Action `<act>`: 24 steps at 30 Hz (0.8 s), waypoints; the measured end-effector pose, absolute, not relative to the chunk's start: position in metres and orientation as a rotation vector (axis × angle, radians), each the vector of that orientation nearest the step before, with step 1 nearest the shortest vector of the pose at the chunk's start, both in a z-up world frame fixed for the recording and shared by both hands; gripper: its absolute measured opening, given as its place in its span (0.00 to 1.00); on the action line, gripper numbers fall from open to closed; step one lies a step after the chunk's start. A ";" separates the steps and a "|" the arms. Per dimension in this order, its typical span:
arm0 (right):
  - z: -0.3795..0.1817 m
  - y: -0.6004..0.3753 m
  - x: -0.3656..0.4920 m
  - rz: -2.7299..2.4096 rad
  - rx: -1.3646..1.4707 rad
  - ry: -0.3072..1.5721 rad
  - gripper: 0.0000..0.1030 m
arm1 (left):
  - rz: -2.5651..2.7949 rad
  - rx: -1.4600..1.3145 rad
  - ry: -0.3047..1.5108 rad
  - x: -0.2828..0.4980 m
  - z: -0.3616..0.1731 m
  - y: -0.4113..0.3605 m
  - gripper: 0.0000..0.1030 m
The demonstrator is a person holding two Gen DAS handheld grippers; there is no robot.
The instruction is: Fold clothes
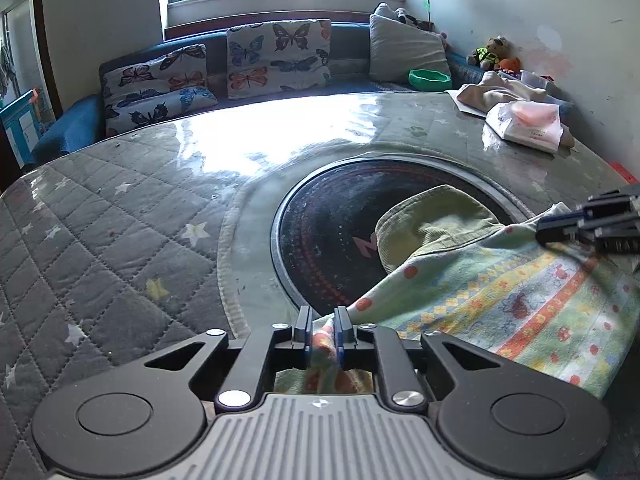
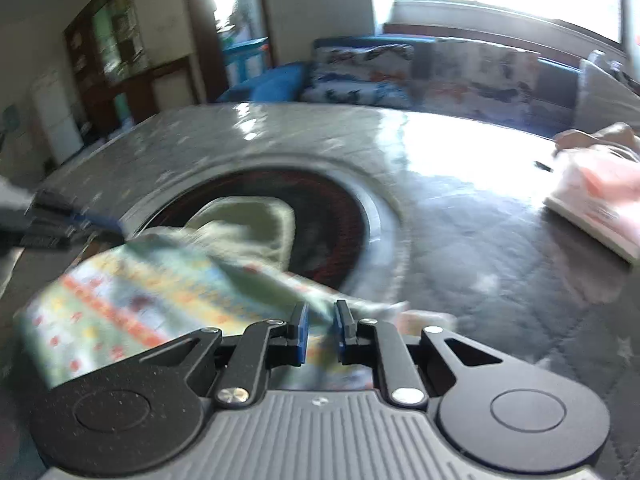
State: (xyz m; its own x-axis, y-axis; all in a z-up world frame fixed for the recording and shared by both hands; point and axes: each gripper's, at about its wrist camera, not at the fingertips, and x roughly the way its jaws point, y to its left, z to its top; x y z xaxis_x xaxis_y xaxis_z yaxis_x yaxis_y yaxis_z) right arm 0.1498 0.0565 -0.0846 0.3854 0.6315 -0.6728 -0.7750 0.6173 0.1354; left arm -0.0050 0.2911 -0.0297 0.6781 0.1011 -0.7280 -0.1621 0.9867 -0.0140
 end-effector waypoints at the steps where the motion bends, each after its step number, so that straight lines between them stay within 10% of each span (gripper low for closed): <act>1: -0.083 0.055 0.154 0.891 -0.196 0.754 0.11 | 0.154 -0.084 0.813 -0.005 -0.029 0.293 0.20; 24: -0.090 0.144 0.130 1.026 -0.197 0.736 0.33 | 0.077 -0.186 0.774 0.003 -0.003 0.265 0.21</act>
State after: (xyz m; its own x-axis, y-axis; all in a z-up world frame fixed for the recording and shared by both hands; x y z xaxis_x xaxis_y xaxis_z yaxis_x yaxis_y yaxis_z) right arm 0.1300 0.1438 -0.0901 0.3055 0.7057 -0.6393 -0.8321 0.5242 0.1810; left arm 0.0027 0.2648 -0.0031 0.7134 0.0012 -0.7007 -0.1376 0.9808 -0.1384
